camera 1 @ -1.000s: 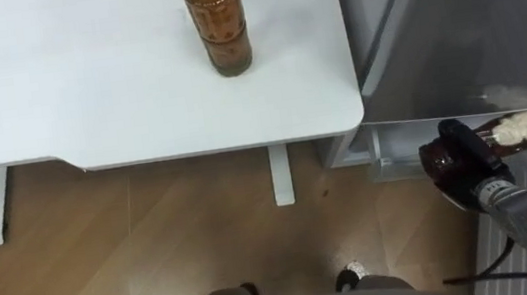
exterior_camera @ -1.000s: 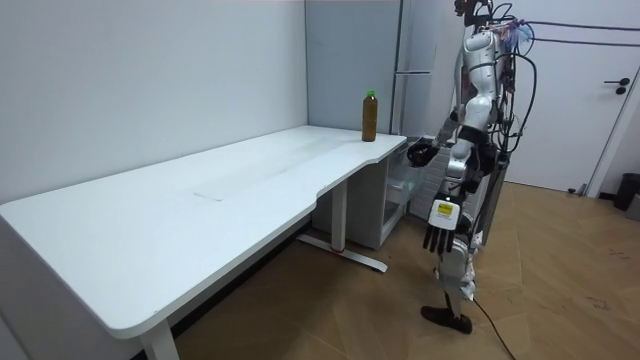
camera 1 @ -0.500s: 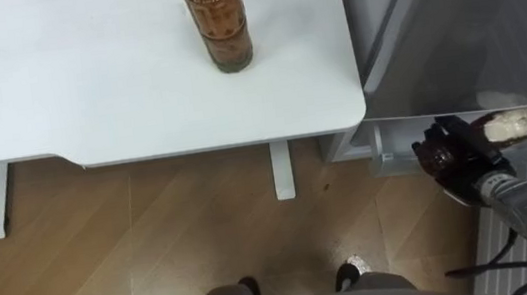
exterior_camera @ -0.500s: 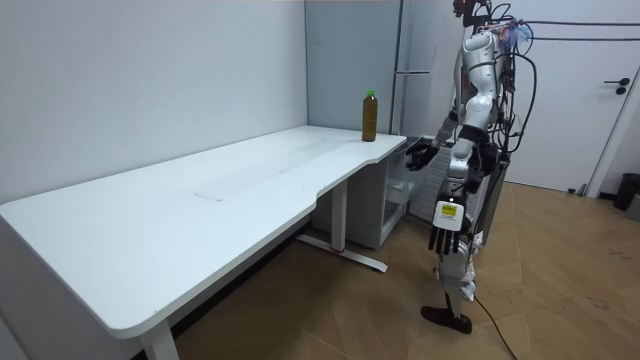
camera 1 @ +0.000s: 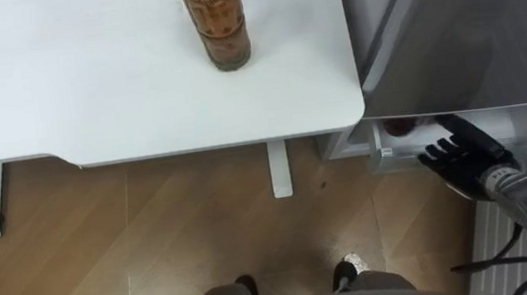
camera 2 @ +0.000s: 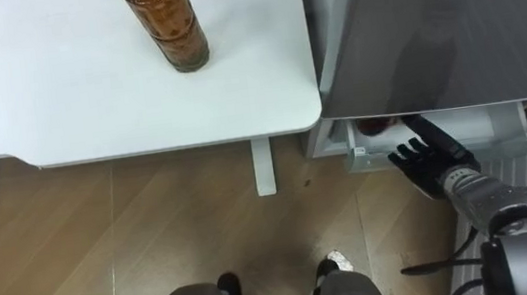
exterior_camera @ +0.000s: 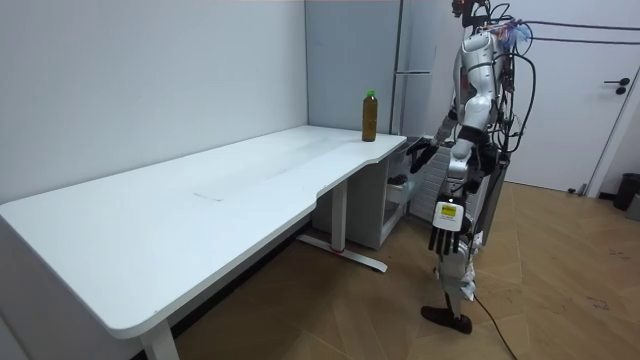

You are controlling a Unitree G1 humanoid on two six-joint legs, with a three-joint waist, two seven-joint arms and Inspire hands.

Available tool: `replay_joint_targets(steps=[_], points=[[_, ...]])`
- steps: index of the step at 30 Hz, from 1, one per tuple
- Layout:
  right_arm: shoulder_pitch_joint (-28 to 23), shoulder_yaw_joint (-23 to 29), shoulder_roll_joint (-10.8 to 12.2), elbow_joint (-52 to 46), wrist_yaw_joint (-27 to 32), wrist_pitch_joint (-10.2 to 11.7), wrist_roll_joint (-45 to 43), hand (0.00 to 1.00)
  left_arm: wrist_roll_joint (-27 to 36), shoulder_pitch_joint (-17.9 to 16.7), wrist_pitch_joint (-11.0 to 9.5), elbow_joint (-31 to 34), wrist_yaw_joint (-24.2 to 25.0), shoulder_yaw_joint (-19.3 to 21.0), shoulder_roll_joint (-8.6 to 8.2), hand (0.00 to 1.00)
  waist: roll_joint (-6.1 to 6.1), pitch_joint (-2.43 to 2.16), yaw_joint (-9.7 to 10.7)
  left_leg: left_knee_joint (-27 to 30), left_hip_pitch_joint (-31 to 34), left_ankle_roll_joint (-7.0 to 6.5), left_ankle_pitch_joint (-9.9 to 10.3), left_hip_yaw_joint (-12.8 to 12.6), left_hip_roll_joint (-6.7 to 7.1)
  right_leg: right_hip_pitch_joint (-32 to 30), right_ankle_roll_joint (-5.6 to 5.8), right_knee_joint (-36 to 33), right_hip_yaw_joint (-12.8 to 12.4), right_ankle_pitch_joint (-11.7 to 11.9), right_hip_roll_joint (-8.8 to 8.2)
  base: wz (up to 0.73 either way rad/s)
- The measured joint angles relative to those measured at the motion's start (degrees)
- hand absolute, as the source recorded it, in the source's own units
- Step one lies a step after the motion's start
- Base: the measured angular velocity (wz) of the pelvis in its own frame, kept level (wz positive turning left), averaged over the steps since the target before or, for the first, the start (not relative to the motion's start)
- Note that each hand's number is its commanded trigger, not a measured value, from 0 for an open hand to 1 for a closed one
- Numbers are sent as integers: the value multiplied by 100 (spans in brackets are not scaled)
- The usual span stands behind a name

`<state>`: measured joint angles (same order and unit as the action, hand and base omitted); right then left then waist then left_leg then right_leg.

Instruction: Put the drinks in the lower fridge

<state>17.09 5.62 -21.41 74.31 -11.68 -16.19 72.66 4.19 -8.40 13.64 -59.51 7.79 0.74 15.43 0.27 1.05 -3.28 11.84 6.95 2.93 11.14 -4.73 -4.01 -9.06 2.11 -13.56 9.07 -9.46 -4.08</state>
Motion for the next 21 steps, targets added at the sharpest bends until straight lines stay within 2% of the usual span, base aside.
replay_joint_targets(steps=[16, 21], points=[[0, 6, -19, 1, -155, -23, -119, 0, -1, -3, 5, 0, 24, 4, 0, 0, 17, -12, 11, 39, -56, 0, 0, 6, -3, 81, -5, 0, 11, 20, 1, 0], [-44, 5, -14, 2, -158, -90, -45, 0, 11, -43, -23, -20, -28, 0, -4, 0, 29, -19, -9, 58, -178, 0, 0, 11, -5, 219, -6, 9, 16, 27, 2, 0]])
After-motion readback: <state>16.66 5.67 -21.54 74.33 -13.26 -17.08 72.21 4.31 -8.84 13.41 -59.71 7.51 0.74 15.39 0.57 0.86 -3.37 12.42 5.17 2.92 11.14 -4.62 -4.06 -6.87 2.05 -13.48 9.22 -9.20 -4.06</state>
